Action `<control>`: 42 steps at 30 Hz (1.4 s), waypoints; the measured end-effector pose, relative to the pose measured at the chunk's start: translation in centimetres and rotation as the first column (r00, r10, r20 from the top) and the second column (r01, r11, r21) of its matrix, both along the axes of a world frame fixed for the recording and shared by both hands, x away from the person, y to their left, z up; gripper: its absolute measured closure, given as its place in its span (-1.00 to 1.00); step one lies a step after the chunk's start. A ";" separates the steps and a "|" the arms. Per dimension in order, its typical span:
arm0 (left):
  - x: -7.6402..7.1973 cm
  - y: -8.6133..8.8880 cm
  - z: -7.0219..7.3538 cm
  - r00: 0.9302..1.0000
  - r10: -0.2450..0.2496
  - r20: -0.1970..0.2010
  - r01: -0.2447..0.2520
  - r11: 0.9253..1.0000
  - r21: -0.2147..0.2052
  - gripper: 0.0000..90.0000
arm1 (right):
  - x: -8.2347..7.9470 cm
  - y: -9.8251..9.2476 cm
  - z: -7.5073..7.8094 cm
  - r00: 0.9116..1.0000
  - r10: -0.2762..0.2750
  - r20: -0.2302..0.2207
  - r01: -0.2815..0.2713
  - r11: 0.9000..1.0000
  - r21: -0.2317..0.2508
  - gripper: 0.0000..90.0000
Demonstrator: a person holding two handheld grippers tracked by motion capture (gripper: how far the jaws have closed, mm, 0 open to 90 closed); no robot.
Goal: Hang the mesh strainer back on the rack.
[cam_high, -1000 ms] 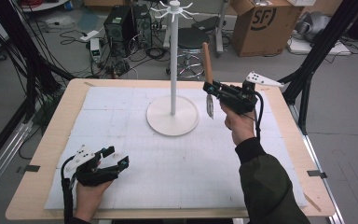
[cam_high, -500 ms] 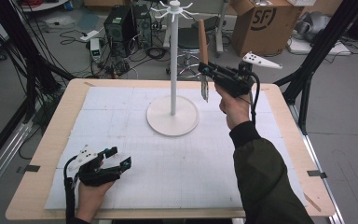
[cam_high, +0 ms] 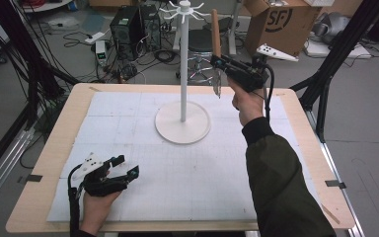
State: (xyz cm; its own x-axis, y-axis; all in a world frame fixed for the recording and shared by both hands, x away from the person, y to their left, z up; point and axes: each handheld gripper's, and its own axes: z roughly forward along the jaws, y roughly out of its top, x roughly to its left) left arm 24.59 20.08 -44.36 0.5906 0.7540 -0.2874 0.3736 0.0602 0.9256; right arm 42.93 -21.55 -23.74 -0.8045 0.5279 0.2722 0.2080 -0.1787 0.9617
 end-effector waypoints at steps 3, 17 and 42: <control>0.0 0.1 0.0 1.000 0.004 -0.002 -0.004 1.000 -0.005 -0.48 | 0.1 0.1 0.0 1.000 0.004 0.004 -0.004 1.000 -0.003 0.57; -0.2 0.1 0.1 1.000 0.005 0.004 -0.005 1.000 -0.011 -0.48 | 0.6 0.7 0.5 1.000 0.000 -0.005 0.000 0.999 -0.042 0.57; -0.2 0.2 0.1 1.000 0.011 0.003 -0.011 1.000 -0.009 -0.48 | 1.3 2.3 -0.3 1.000 0.006 -0.008 -0.006 0.999 -0.051 0.55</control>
